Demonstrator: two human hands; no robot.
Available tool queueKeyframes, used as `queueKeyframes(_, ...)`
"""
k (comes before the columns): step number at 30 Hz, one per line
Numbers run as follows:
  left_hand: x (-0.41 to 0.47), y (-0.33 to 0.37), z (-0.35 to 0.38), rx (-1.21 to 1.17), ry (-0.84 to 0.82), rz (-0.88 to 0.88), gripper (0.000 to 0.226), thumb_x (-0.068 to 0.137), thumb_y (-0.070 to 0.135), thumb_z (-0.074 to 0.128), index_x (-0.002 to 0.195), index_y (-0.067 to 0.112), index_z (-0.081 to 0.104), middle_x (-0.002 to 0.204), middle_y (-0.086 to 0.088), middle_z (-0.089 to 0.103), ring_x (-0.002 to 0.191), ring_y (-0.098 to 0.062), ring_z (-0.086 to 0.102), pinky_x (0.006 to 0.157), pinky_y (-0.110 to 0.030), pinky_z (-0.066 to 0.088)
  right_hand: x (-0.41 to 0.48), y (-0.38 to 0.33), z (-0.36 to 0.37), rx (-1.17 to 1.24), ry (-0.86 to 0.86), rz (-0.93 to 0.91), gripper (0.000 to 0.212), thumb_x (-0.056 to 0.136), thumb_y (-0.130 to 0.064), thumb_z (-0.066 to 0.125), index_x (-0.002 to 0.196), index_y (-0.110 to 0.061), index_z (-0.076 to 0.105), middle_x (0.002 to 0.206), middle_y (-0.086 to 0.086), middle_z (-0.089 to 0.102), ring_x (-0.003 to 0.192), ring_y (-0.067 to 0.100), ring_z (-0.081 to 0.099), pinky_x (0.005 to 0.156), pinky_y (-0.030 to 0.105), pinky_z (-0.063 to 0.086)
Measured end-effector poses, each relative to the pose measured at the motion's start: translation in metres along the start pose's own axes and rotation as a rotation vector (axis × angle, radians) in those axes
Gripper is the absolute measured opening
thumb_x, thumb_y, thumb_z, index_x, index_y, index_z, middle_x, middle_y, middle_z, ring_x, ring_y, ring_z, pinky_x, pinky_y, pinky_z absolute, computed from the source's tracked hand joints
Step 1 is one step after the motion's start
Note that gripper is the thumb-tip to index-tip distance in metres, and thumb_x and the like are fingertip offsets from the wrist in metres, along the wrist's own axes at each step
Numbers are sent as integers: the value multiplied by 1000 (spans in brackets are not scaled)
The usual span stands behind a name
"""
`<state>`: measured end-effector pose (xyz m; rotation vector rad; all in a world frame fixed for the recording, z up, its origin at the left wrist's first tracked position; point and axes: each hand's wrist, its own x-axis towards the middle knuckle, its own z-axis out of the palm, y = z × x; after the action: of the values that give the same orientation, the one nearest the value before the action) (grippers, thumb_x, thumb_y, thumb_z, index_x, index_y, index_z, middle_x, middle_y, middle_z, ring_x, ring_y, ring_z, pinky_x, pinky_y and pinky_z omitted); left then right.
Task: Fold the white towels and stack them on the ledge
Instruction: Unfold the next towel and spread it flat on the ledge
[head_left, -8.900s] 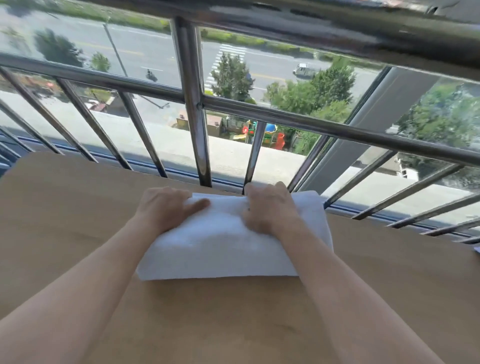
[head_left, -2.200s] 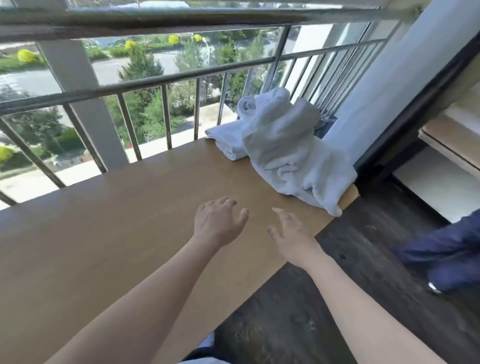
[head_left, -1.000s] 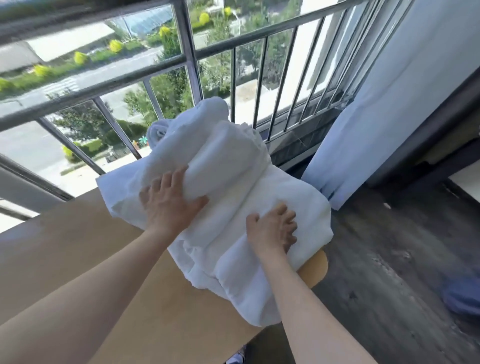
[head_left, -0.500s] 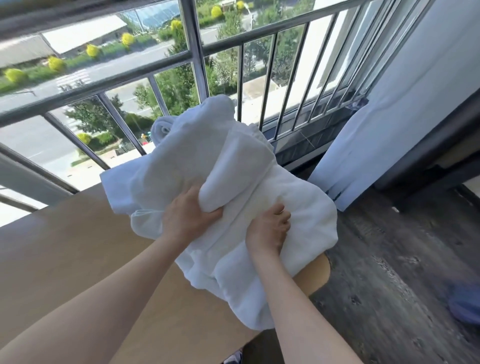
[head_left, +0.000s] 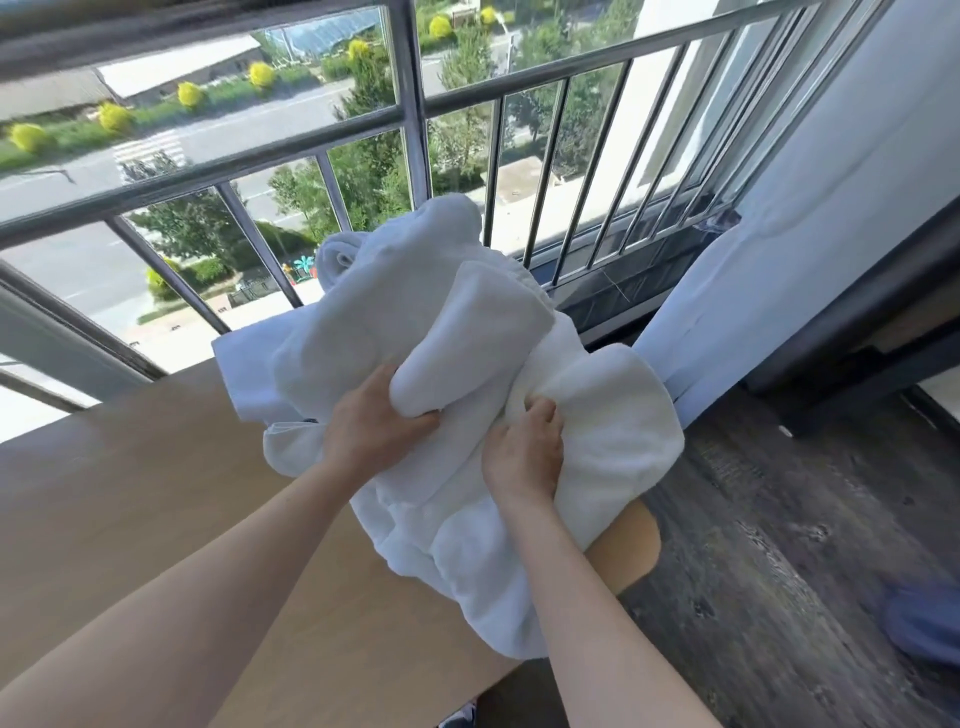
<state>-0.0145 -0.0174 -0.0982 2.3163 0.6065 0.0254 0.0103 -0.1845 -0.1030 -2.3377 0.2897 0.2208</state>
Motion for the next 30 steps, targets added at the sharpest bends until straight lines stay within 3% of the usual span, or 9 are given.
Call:
queueKeyframes(3,-5,0,-12,-65,-4,-3,69,53,62,66,119,48,53,89,21,59,86,-15,60,67,-33,45,-1,-1,0,-94,22,40,46,93,-24,53,133,-6,40,136,15,43,120,35,47,98,40,38)
queueKeyframes(7,-15,0,-31,-140,32,3,53,57,60,67,104,60,44,88,28,60,83,6,56,63,-29,45,-7,8,5,-373,96,83,72,88,-49,58,143,-12,29,136,14,36,120,35,39,99,45,33)
queueKeyframes(12,-21,-2,-54,-97,159,17,49,56,62,65,96,62,37,80,26,55,74,7,50,54,-23,38,-9,23,12,-321,139,153,55,95,-41,56,133,-6,35,132,17,40,118,34,41,99,40,35)
queueKeyframes(16,-29,2,-52,-112,135,23,42,53,63,65,89,65,44,80,24,58,73,5,53,52,-24,39,0,14,14,-223,65,135,37,97,-17,53,128,-1,40,134,19,44,120,35,44,100,37,37)
queueKeyframes(21,-37,20,-54,-121,175,91,45,55,61,67,90,71,43,80,34,59,74,10,56,50,-24,39,2,15,5,-135,25,127,37,93,-9,52,128,-1,42,133,18,49,121,36,48,100,37,38)
queueKeyframes(24,-37,25,-64,-163,229,104,44,55,60,69,93,64,46,84,35,60,81,12,56,54,-25,41,-3,15,-3,-35,58,113,36,88,-7,53,123,-4,46,127,14,53,115,35,51,98,40,42)
queueKeyframes(30,-46,19,-90,-235,327,71,58,54,58,70,108,44,55,87,25,66,82,-3,63,63,-33,50,-21,-1,-23,94,113,-5,28,84,-11,60,110,-11,49,109,6,56,97,29,56,86,44,49)
